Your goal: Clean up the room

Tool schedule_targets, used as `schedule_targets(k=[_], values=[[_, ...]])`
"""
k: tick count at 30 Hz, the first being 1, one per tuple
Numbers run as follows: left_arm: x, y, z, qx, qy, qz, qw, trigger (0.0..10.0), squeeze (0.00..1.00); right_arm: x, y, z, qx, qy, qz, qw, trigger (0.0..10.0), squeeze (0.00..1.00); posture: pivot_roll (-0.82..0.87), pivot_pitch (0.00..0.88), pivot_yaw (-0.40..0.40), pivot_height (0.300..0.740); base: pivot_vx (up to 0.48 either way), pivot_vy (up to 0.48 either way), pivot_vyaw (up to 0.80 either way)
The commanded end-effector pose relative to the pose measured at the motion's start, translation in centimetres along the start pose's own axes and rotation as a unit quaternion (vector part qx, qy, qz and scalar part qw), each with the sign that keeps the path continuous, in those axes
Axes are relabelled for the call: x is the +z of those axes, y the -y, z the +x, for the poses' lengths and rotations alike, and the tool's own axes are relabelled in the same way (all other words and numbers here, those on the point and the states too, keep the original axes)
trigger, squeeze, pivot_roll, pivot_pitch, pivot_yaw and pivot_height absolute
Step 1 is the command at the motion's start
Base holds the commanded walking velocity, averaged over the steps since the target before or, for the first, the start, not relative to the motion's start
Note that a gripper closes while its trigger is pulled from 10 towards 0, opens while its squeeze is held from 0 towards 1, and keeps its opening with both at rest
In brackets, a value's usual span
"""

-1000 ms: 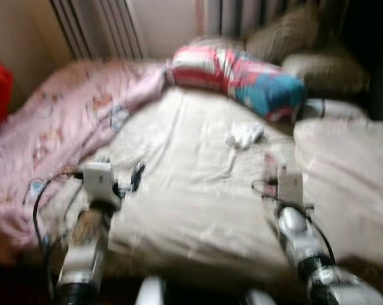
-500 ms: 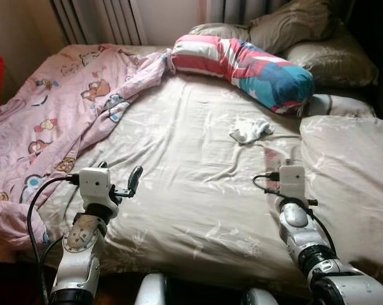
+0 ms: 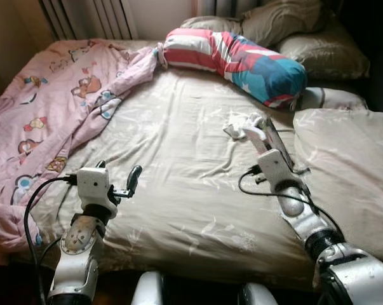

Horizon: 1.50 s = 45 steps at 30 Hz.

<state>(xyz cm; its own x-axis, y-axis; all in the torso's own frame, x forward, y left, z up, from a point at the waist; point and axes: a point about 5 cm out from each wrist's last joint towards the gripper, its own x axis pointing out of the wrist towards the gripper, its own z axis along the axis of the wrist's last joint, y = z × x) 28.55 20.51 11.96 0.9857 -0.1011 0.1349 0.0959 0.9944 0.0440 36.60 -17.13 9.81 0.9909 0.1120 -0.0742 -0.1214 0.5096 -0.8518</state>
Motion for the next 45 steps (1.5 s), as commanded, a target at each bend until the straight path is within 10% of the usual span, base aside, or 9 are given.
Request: schedule_targets(k=[1, 6, 21, 37, 45], values=[[0.0, -0.3, -0.6, 0.004, -0.007, 0.005, 1.000, 10.0, 0.00, -0.4, -1.2, -0.5, 0.049, 0.014, -0.062, 0.997, 10.0, 0.00, 0.14, 0.166, 0.035, 0.653, 0.000, 0.000, 0.00], [-0.2, -0.5, -1.6, 0.013, -0.014, 0.006, 1.000, 10.0, 0.00, -1.4, -2.1, -1.2, 0.094, 0.018, -0.133, 0.986, 10.0, 0.00, 0.15, 0.202, 0.029, 0.653, 0.000, 0.000, 0.00], [0.9, -0.9, -3.0, 0.017, -0.021, 0.014, 1.000, 10.0, 0.00, -2.3, 2.7, -0.1, -0.015, -0.007, -0.192, 0.981, 10.0, 0.00, 0.17, 0.306, 0.039, 0.653, 0.000, 0.000, 0.00], [1.9, -2.1, -6.0, 0.039, -0.039, 0.034, 0.998, 10.0, 0.00, -4.8, -5.3, -4.2, 0.158, -0.022, -0.167, 0.973, 10.0, 0.00, 0.23, 0.436, 0.044, 0.653, 0.000, 0.000, 0.00], [2.0, -2.1, -6.3, 0.039, -0.050, 0.034, 0.997, 10.0, 0.00, -4.5, -5.5, -4.1, 0.150, -0.030, -0.152, 0.976, 10.0, 0.00, 0.24, 0.458, 0.045, 0.653, 0.000, 0.000, 0.00]])
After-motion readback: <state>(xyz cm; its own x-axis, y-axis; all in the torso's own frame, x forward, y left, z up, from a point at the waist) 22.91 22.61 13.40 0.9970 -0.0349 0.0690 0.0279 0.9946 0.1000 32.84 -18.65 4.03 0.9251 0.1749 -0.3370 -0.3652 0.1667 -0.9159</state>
